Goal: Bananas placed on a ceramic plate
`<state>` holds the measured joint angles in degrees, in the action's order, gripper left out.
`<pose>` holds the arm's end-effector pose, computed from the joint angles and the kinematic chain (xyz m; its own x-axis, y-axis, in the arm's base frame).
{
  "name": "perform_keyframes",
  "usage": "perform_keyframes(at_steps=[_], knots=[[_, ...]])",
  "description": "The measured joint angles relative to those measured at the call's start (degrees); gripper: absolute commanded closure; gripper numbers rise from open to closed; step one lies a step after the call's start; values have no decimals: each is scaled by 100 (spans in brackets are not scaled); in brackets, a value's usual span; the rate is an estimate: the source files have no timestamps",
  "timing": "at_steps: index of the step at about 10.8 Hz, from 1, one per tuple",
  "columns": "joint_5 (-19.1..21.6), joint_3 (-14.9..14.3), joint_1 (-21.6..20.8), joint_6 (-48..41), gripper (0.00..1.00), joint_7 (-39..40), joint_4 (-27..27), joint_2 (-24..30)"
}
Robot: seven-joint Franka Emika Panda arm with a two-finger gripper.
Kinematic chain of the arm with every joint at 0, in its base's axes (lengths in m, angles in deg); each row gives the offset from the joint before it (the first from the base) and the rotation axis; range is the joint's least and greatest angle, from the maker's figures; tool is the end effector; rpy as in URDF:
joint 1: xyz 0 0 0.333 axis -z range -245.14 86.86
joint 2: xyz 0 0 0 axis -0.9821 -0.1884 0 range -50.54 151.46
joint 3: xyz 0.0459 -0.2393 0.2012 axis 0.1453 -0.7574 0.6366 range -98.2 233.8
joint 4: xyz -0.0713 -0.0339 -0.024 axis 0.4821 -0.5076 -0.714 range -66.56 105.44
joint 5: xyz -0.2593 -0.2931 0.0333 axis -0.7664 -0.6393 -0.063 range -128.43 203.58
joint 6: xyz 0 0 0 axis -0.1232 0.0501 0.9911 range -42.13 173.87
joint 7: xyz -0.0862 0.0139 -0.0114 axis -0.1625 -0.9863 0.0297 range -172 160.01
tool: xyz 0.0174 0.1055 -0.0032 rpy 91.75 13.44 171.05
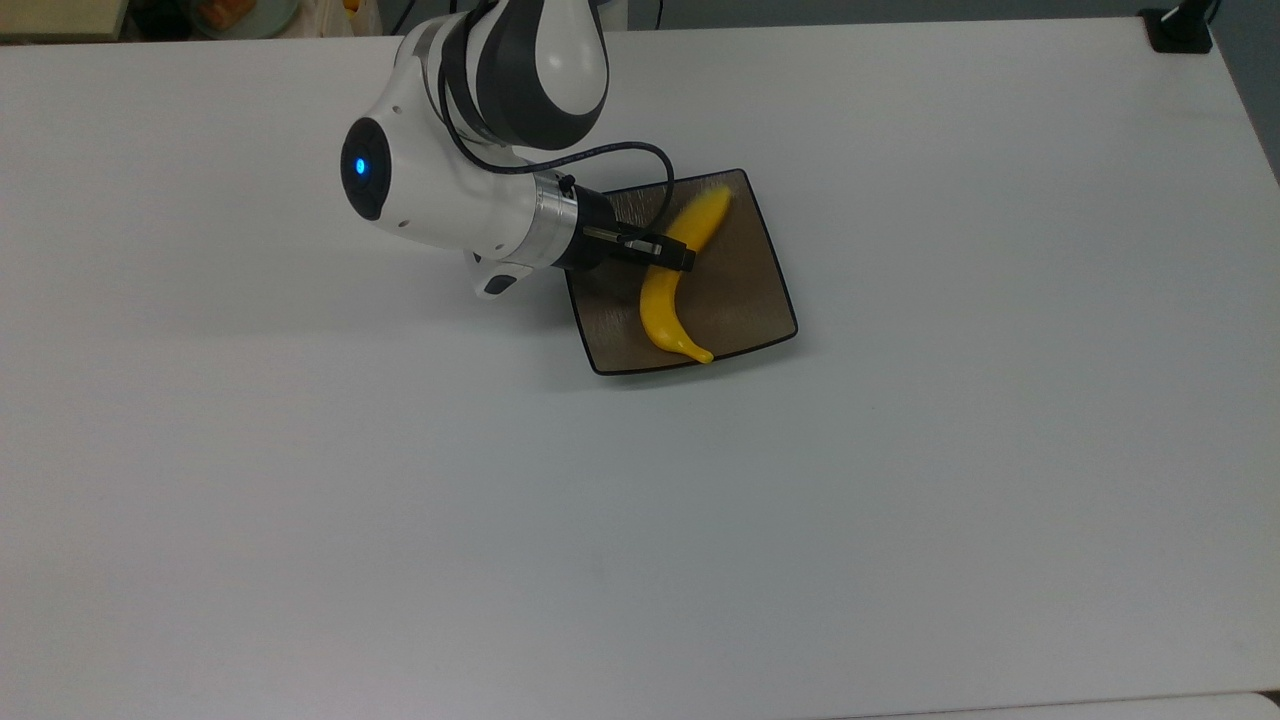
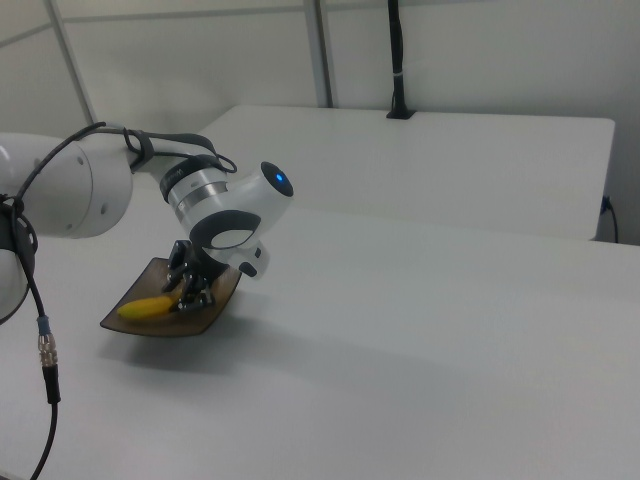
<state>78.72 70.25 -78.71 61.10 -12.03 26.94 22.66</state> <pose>0.6307 0.0762 0.3052 0.8509 -0.1824 -0.4926 -0.4494 -0.7383 -0.5030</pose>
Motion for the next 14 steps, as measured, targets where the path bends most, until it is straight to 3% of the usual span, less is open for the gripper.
perform_keyframes(at_steps=[5, 6, 10, 14], knots=[[-13, 17, -2, -149, 0, -2, 6, 154], [-193, 18, -2, -161, 0, 1, -11, 342], [-1380, -30, 29, -365, 0, -10, -49, 1542], [-2833, -85, 22, -866, 0, -10, -62, 2661]])
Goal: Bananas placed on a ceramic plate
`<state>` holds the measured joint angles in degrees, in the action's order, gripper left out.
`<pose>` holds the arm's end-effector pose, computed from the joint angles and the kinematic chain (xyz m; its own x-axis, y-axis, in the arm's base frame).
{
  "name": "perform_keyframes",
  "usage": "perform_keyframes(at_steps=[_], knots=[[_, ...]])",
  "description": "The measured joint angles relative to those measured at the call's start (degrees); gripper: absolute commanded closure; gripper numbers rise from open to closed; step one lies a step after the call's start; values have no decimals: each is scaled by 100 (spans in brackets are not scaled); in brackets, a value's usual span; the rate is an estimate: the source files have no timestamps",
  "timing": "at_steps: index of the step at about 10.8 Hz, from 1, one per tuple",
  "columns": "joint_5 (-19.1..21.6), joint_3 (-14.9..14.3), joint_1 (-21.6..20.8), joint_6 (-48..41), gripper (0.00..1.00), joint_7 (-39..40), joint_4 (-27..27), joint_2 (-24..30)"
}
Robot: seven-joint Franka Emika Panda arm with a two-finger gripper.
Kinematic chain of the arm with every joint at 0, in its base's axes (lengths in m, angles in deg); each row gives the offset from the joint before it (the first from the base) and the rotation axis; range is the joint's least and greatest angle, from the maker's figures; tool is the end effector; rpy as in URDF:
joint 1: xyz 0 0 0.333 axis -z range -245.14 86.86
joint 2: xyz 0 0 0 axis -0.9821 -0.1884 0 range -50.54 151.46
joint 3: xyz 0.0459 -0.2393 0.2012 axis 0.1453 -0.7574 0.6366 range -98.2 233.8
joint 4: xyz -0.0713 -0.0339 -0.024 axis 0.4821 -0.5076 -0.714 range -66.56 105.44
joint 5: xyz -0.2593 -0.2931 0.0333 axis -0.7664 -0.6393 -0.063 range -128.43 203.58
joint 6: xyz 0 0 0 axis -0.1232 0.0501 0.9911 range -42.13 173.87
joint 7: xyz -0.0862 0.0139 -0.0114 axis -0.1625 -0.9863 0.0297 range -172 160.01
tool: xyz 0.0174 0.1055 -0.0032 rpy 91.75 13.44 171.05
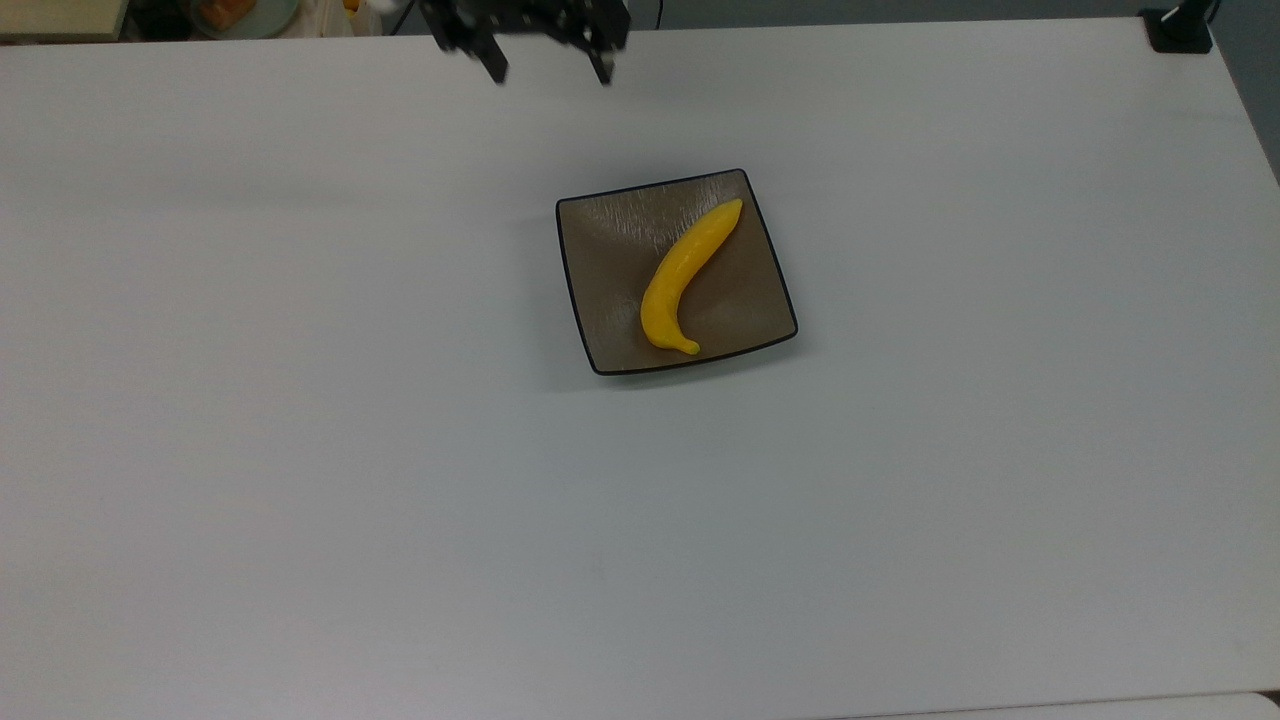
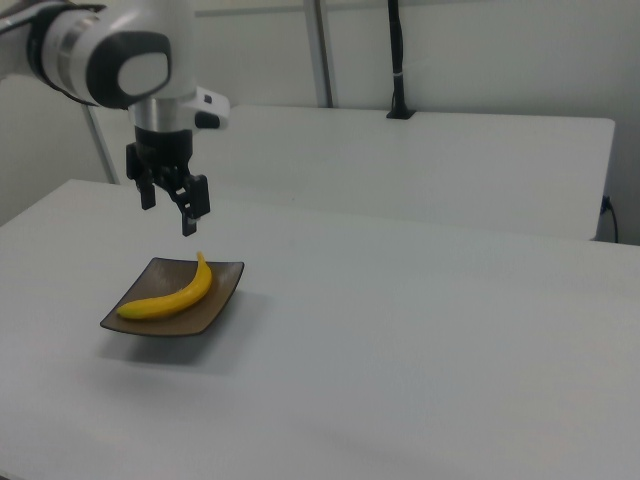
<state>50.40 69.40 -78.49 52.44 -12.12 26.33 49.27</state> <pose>0.5601 0.0316 0.5638 0.9895 -0.1014 -0.1033 -0.1214 -0.9700 -0.2105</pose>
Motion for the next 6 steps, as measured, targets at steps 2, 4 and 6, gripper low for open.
perform_keyframes(at_steps=[2, 4, 6], knots=[[-435, -157, -61, -218, 0, 32, -2, 357], [-857, -337, -343, -233, 0, 74, 2, 415], [-1113, -505, -672, -131, 0, 332, 5, 367]])
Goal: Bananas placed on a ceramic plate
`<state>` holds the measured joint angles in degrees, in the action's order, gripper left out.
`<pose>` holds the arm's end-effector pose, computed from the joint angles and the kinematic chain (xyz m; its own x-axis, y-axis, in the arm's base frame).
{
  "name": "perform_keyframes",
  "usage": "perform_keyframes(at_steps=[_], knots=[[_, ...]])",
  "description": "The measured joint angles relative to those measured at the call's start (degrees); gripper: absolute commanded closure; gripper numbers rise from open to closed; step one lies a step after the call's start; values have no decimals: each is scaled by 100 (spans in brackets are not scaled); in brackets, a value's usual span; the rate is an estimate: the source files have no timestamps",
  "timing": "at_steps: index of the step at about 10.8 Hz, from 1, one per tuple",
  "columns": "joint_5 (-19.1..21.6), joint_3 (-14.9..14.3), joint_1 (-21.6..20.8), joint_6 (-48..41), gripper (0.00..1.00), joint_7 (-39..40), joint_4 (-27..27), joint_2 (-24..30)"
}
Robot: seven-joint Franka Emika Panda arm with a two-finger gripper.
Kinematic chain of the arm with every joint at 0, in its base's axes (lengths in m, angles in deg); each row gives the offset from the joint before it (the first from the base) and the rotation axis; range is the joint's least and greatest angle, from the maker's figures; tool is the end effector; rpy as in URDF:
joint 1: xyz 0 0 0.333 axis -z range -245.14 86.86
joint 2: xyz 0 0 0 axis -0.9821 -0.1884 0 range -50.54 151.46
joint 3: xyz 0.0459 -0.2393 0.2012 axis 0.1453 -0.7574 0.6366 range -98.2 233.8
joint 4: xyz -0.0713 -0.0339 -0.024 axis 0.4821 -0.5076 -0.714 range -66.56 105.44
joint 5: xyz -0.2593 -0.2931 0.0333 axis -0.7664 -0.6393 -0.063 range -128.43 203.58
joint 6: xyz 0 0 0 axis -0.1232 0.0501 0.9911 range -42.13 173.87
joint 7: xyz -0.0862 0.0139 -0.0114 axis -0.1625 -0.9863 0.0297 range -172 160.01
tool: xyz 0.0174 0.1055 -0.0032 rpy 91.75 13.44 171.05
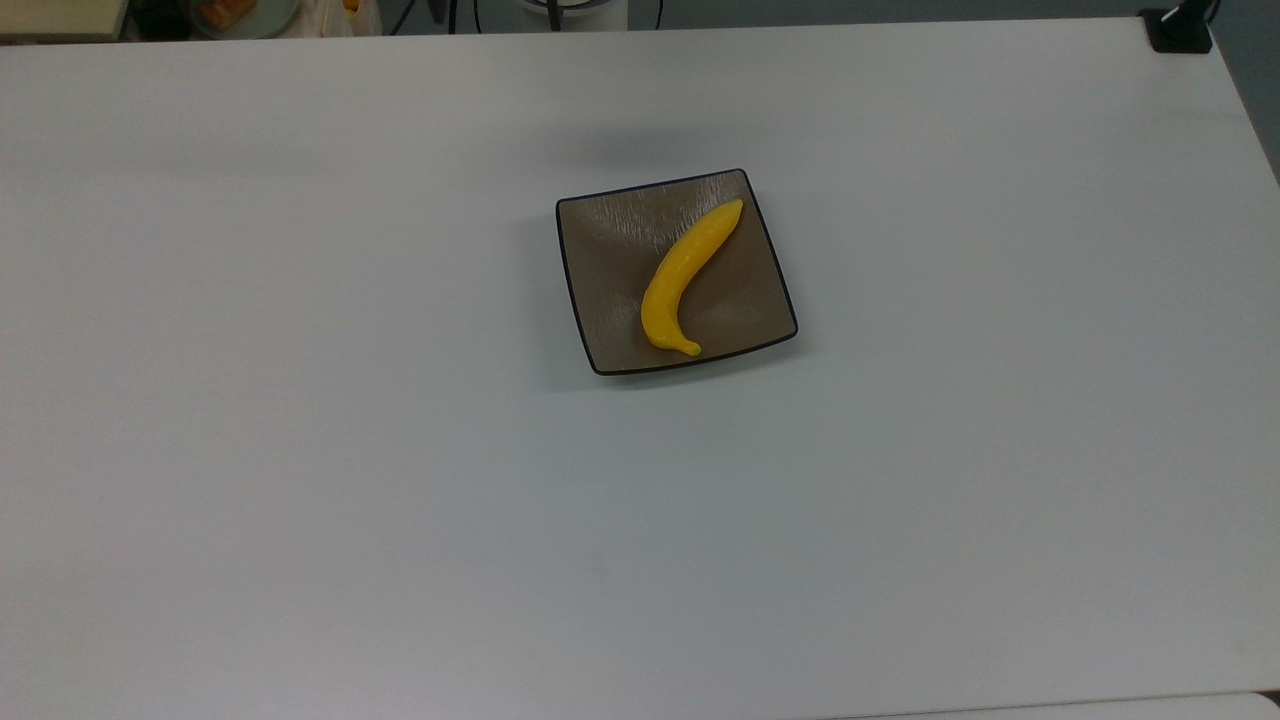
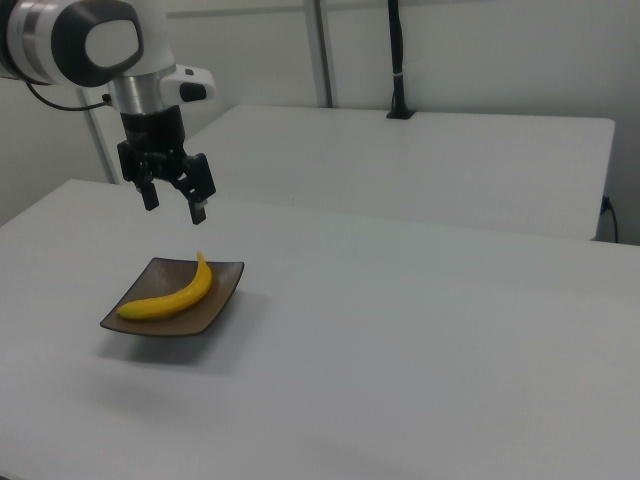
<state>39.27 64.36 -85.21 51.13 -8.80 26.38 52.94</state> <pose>0.5412 0.0272 0.5943 0.9992 -0.0041 -0.0401 -0.0053 -0.9995 -0.0301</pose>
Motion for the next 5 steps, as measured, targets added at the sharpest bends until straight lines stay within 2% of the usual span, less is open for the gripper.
perform_keyframes(at_steps=[2, 5], knots=[[-12, -129, -175, 291, 0, 572, 5, -47], [-12, -137, -191, 835, 0, 1542, 11, -91]])
